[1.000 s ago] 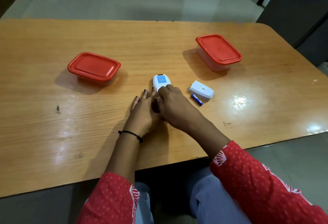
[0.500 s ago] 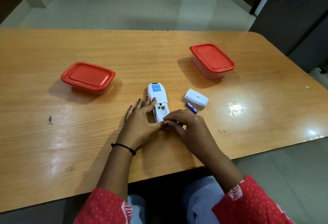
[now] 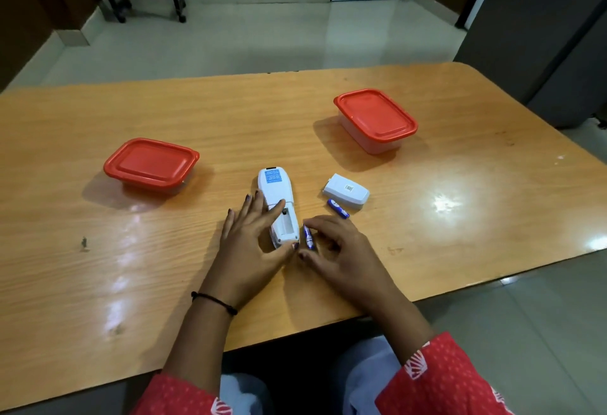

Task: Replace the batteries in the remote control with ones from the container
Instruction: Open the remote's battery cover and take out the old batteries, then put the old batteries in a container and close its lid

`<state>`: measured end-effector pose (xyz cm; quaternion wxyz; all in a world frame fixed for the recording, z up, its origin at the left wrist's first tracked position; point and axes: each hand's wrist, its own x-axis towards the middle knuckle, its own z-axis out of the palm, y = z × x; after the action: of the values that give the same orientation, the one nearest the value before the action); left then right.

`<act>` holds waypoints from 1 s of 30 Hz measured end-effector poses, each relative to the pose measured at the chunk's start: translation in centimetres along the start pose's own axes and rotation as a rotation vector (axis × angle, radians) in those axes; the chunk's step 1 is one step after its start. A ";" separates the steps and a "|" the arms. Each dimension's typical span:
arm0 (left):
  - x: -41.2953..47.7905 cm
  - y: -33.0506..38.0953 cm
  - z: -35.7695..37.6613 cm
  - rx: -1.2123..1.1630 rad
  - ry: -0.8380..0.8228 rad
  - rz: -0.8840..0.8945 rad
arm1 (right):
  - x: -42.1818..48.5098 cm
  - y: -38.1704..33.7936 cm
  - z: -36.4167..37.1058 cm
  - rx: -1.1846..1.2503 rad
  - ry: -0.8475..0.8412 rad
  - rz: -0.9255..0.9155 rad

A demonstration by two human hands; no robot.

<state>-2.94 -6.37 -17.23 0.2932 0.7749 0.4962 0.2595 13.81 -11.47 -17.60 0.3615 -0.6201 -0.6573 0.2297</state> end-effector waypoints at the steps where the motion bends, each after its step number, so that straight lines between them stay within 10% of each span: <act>1: -0.1 0.3 0.2 -0.001 -0.002 0.011 | 0.1 0.0 0.2 -0.038 -0.031 -0.015; 11: 0.0 2.8 2.3 -0.103 0.222 0.048 | 0.5 1.0 -1.8 -0.078 0.044 0.050; 18: 3.9 5.7 2.8 -0.196 0.376 0.075 | 9.6 4.7 -9.6 -0.041 0.626 0.221; 23: 7.4 8.6 3.5 -0.445 0.265 -0.051 | 16.9 9.9 -11.1 0.210 0.458 0.688; 30: 8.9 9.6 3.9 -0.645 0.213 -0.064 | 14.2 7.4 -11.5 0.684 0.467 0.565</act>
<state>8.97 -2.18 -12.06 0.4776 0.5951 0.4404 0.4731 27.79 1.68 -13.11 0.6054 -0.6545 -0.2524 0.3761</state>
